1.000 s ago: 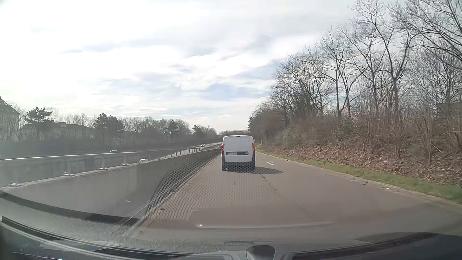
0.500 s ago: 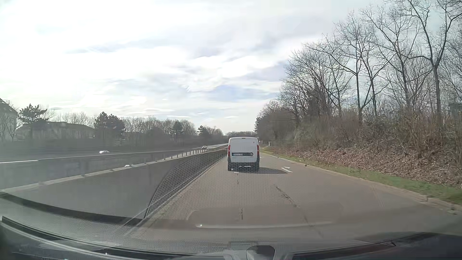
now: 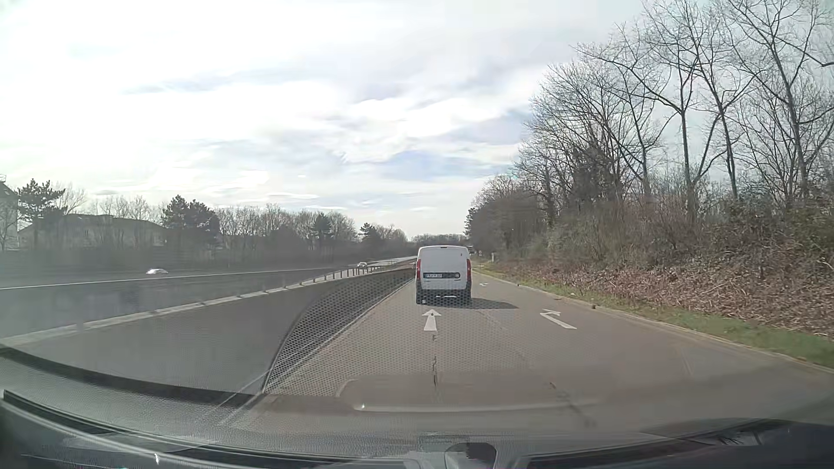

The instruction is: Follow the waypoints while adhering to traffic rules and regulations

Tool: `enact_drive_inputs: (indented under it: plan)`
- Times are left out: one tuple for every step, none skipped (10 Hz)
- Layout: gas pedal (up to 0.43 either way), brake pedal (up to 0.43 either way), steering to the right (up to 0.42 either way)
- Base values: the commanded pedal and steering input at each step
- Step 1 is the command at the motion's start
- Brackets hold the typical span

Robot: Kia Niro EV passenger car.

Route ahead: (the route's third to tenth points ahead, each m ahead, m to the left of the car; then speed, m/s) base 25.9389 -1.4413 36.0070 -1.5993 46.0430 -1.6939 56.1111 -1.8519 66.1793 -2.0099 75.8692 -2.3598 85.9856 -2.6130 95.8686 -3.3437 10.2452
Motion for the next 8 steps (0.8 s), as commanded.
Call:
enact_drive_inputs:
  plan:
    - [0.228, 0.0, -0.002]
    - [0.228, 0.0, -0.001]
    - [0.228, 0.0, -0.001]
    - [0.228, 0.0, -0.001]
    - [0.228, 0.0, 0.0]
    - [0.228, 0.0, 0.0]
    - [0.228, 0.0, 0.001]
    - [0.228, 0.0, 0.001]
